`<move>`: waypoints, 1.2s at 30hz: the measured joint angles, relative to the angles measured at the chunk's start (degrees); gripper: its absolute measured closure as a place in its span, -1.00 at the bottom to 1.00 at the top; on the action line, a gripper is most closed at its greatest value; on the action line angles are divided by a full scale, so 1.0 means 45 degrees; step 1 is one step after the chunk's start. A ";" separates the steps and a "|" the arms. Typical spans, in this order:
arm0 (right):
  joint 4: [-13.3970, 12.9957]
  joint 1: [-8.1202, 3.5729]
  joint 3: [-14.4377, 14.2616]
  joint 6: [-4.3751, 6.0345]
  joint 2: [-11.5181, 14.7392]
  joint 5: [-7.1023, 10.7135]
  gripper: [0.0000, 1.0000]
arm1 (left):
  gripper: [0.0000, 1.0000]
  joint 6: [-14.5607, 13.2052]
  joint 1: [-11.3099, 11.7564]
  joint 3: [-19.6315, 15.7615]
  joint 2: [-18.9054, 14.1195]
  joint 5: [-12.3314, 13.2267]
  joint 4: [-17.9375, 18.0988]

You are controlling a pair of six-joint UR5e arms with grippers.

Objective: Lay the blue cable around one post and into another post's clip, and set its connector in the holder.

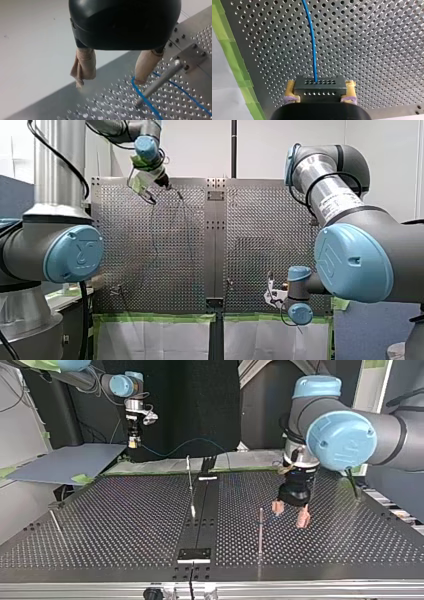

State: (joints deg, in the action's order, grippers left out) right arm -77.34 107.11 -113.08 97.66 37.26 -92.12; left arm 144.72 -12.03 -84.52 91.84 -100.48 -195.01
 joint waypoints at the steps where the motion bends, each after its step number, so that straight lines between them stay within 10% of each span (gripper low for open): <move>1: -0.0001 -0.0001 0.0000 0.0000 0.0000 0.0000 1.00 | -1.00 0.0060 0.0044 0.0031 0.0125 0.0059 0.0109; 36: -0.0073 0.0017 0.0002 -0.0048 -0.0006 0.0000 1.00 | -1.00 0.0568 0.1114 0.0688 0.1720 0.0226 0.1334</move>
State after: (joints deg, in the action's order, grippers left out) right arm -77.67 107.18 -113.08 97.45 37.24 -92.12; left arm 147.27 -7.02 -81.43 99.58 -99.47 -189.01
